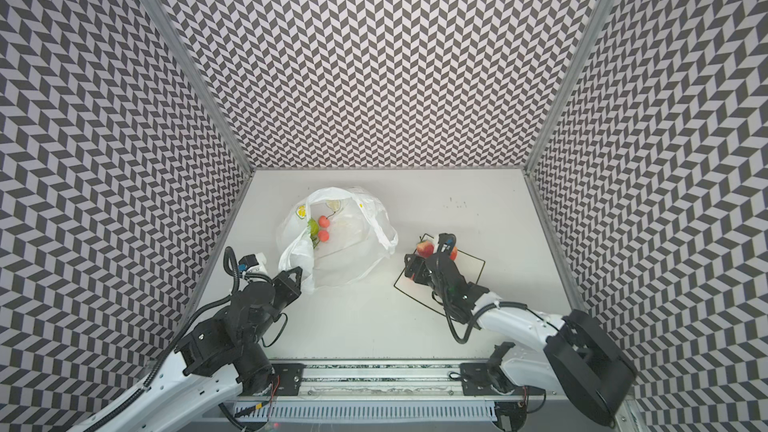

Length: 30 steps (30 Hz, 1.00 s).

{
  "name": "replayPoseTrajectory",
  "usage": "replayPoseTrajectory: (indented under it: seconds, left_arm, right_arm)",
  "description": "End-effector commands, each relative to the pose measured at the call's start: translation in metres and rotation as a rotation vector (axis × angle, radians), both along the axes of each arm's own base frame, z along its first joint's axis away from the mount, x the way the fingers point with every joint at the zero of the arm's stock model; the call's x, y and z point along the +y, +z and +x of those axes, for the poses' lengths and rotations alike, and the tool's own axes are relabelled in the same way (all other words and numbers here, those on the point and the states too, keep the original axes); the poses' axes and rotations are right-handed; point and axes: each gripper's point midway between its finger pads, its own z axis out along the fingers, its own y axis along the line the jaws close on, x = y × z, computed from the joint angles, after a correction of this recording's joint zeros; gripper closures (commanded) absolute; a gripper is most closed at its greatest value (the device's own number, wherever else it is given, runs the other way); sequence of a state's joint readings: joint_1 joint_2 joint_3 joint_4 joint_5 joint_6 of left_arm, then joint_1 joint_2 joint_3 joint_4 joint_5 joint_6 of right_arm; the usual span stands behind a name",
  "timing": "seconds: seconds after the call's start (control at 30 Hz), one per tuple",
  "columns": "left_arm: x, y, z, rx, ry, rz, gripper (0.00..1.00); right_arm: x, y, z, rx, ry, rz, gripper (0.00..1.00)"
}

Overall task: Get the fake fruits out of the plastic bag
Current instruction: 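Move the open right gripper back into the bag opening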

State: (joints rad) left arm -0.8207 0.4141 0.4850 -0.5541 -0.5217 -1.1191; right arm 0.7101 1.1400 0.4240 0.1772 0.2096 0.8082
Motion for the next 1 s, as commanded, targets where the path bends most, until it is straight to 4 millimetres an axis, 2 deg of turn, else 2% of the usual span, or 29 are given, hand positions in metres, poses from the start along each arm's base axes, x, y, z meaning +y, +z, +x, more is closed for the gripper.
replayPoseTrajectory:
  seconds: [0.0,0.1,0.2,0.33,0.5,0.57,0.7,0.8,0.97]
  left_arm:
    - [0.001,0.002,-0.001,-0.004,0.0,0.012,1.0]
    - [0.001,0.001,-0.001,-0.001,-0.003,0.015,1.0]
    - [0.0,-0.001,-0.001,0.003,-0.008,0.016,1.0]
    - [0.0,-0.004,-0.002,0.013,-0.013,0.022,1.0]
    - [0.002,-0.008,-0.004,0.029,-0.01,0.027,1.0]
    - [0.003,-0.008,-0.005,0.034,-0.005,0.026,1.0]
    - [0.009,-0.011,-0.008,0.055,0.018,0.025,1.0]
    - [0.014,-0.011,-0.011,0.06,0.033,0.025,1.0]
    - [0.022,-0.015,-0.015,0.086,0.061,0.035,1.0]
  right_arm:
    - [-0.01,0.012,-0.013,-0.013,0.017,-0.002,0.09]
    - [-0.011,0.04,-0.024,-0.091,0.081,0.004,0.12]
    - [0.005,0.073,-0.039,-0.208,0.24,0.037,0.25]
    - [0.044,0.104,-0.066,-0.312,0.492,0.052,0.4]
    - [0.106,0.127,-0.1,-0.448,0.718,-0.028,0.46]
    - [0.129,0.125,-0.101,-0.459,0.765,-0.055,0.48]
    - [0.172,0.119,-0.086,-0.44,0.802,-0.059,0.5]
    - [0.205,0.099,-0.068,-0.369,0.815,-0.093,0.52]
    - [0.257,0.053,-0.036,-0.2,0.777,-0.1,0.51]
